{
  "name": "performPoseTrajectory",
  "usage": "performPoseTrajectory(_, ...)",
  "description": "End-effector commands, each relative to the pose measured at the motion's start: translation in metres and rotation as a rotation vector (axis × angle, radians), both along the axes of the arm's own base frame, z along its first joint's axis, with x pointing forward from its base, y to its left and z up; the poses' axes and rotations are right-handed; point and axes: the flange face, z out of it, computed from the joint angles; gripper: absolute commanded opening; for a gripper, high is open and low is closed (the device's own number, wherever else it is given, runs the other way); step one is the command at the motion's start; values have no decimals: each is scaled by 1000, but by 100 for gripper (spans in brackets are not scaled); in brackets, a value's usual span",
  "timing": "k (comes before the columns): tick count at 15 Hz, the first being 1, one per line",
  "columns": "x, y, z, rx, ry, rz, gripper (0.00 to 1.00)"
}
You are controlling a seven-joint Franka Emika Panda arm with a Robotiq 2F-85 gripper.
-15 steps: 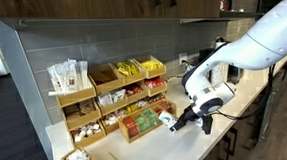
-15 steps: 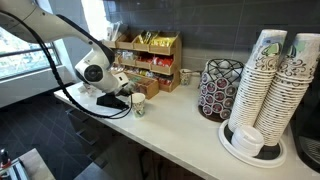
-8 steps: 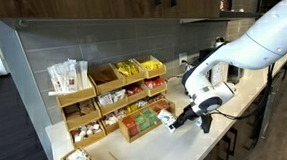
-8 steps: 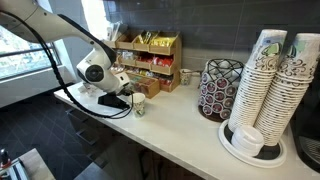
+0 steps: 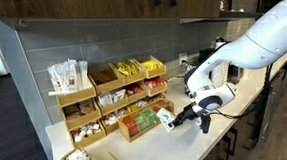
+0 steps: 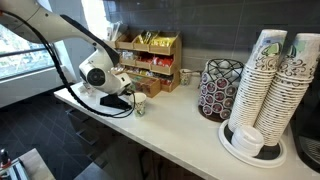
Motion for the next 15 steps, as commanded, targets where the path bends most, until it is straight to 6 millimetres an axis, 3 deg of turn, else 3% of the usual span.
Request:
performPoseTrajectory(1, 2, -6, -13, 26, -55, 24, 54)
performPoseTrajectory(2, 2, -7, -15, 32, -70, 32, 58)
performPoseTrajectory(7, 1, -11, -23, 40, -122, 64, 49)
performPoseTrajectory(12, -3, -13, -29, 28, -146, 90, 49)
performPoseTrajectory(13, -3, -13, -30, 27, -143, 93, 51)
performPoseTrajectory(15, -4, -14, -31, 26, -134, 98, 66)
